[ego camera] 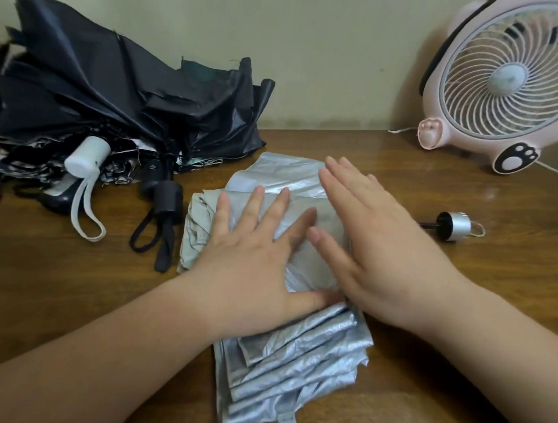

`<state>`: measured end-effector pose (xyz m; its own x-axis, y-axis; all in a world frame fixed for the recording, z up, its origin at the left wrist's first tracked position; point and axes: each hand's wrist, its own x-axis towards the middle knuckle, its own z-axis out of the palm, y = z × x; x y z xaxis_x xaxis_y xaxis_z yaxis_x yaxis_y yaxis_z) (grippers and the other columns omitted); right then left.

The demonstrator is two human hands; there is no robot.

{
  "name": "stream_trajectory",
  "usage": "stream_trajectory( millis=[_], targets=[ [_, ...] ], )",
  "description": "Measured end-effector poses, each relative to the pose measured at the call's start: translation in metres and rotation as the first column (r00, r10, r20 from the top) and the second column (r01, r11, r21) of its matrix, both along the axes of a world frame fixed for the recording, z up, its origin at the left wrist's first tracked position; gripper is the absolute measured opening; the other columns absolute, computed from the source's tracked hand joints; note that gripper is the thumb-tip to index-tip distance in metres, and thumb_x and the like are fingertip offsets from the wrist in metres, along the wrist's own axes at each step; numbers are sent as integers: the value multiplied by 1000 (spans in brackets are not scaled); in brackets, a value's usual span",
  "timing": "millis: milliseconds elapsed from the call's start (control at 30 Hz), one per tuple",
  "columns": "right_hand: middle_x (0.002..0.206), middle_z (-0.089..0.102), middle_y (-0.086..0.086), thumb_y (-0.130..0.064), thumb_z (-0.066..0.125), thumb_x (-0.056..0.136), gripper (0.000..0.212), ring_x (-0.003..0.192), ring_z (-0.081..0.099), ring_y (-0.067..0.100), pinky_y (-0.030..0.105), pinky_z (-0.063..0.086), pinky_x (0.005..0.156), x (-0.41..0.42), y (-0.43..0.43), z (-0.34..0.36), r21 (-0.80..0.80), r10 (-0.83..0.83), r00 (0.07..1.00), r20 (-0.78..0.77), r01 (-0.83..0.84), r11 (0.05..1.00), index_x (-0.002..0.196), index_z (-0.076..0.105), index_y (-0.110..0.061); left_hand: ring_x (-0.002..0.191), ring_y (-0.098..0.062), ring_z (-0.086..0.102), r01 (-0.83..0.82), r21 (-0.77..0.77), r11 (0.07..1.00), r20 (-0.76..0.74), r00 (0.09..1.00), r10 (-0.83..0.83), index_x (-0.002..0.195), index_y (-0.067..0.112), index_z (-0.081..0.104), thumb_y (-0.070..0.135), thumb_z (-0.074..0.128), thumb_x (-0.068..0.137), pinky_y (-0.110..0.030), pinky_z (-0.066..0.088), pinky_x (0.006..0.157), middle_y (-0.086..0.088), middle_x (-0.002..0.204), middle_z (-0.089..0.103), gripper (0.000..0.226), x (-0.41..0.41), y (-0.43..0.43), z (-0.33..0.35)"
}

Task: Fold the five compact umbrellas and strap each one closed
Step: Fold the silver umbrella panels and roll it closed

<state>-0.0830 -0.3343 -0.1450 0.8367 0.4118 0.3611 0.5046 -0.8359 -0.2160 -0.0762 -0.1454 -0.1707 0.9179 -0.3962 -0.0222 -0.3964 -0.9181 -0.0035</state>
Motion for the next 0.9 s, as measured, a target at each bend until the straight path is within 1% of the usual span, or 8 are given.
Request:
stream_trajectory(
  millis=[100, 200, 300, 367, 533, 667, 767, 900],
  targets=[
    [171, 10, 7, -51, 33, 102, 76, 157, 3, 14, 30, 1, 127, 3, 25, -3, 0, 6, 1000, -7, -6, 1000, 162, 15, -9, 149, -27, -37, 13, -56, 998, -10, 1000, -14, 146, 52, -35, 94, 15, 69, -64, -22, 116, 5, 166, -31, 101, 0, -3, 2],
    [171, 3, 1, -51, 37, 105, 76, 156, -3, 7, 20, -2, 122, 13, 36, 14, 135, -1, 981, -196, 28, 990, 163, 6, -13, 151, -29, -34, 31, -55, 998, 7, 999, -31, 149, 52, -31, 97, 11, 71, -66, -22, 115, 7, 168, -26, 99, 0, -5, 2],
    [171, 5, -4, -52, 38, 104, 77, 156, 0, 5, 23, 4, 124, 28, 53, 28, 304, 6, 958, -288, 86, 949, 163, 5, -16, 154, -26, -26, 49, -75, 996, 32, 998, -46, 155, 50, -19, 99, 8, 71, -67, -20, 114, 12, 170, -14, 100, 0, -5, 3],
    [171, 7, -4, -53, 36, 105, 76, 156, 2, 7, 28, 6, 126, 32, 66, 19, 338, 21, 946, -323, 94, 937, 163, 5, -17, 154, -27, -25, 55, -70, 996, 54, 997, -51, 152, 51, -23, 94, 13, 75, -68, -19, 114, 11, 170, -11, 95, -2, -5, 4],
    [171, 12, 0, -70, 7, 95, 87, 157, 5, 12, 42, 3, 128, 37, 61, -23, 12, -44, 988, -146, 46, 999, 163, 6, -15, 150, -26, -35, 39, -136, 990, 52, 998, -32, 151, 43, -33, 90, 39, 77, -62, -23, 115, 13, 163, -34, 113, -4, -1, 2],
    [171, 11, 4, -74, -5, 89, 94, 158, 2, 16, 43, 2, 128, 38, 51, -29, -144, -59, 995, -85, 46, 988, 163, 5, -17, 146, -23, -42, 43, -127, 991, 18, 999, -42, 153, 40, -31, 96, 31, 76, -60, -26, 115, 12, 161, -39, 114, -5, 4, 0],
    [171, 6, 3, -75, -12, 86, 97, 158, -3, 17, 43, -2, 128, 34, 47, -29, -213, -55, 993, -100, 32, 976, 163, 1, -17, 142, -20, -48, 55, -116, 992, -26, 998, -59, 152, 42, -32, 98, 24, 76, -58, -27, 115, 13, 158, -44, 110, -10, 8, 1],
    [171, -5, 2, -77, -16, 81, 102, 156, -14, 15, 42, -6, 128, 29, 39, -24, -287, -72, 988, -134, 31, 958, 163, -5, -16, 141, -17, -49, 33, -27, 999, -138, 990, -36, 157, 49, -10, 95, 19, 80, -51, -23, 120, 10, 160, -41, 94, -18, 18, 14]
  ],
)
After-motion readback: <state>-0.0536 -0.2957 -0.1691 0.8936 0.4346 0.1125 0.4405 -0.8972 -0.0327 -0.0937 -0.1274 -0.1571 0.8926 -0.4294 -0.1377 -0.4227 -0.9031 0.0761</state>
